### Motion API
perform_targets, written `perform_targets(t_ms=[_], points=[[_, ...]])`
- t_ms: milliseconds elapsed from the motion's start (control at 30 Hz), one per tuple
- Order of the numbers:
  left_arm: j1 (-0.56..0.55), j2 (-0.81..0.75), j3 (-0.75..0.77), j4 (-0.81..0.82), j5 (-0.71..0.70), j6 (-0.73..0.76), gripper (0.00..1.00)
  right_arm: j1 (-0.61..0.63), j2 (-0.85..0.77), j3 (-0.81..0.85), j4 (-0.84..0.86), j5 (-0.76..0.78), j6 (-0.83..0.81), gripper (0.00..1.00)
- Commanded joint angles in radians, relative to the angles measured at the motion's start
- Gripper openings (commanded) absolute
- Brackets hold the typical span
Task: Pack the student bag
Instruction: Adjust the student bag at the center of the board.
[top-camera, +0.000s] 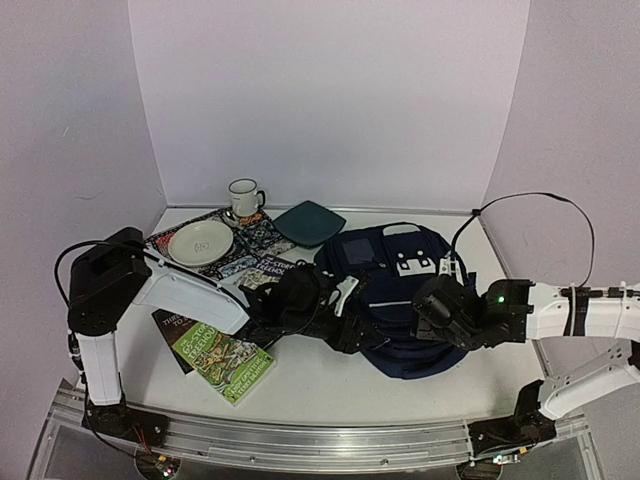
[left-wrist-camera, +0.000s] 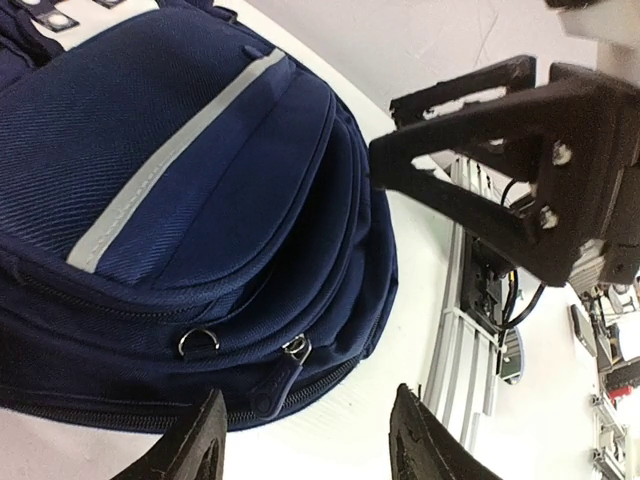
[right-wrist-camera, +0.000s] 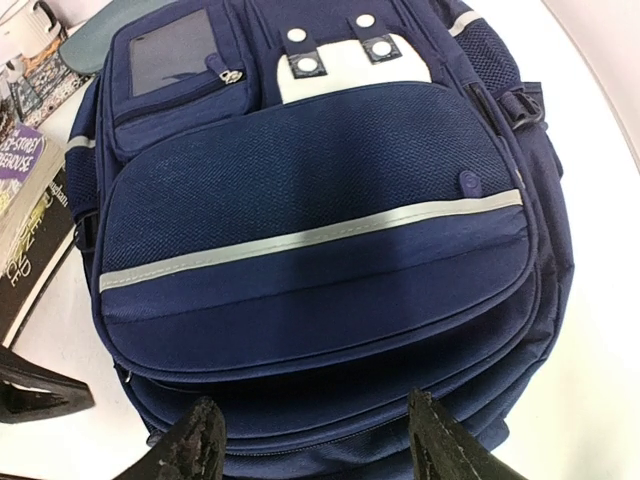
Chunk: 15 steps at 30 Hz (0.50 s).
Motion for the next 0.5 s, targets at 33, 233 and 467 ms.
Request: perform_targets(t_ms=[33,233,467], points=[[-0.011,0.076,0.086,0.018,0.073,0.021,0.56,-0.012,0.001,-0.011,-0.050,0.027,-0.013,0.64],[-0.012,0.129,0.121,0.014,0.094,-0.004,0.56,-0.012,0.008,-0.003,-0.042,0.025,-0.019,0.64],[-0.012,0.171,0.165,0.013,0.212,-0.069,0.54,-0.011,0.009,-0.004,-0.029,0.024,-0.025,0.64]])
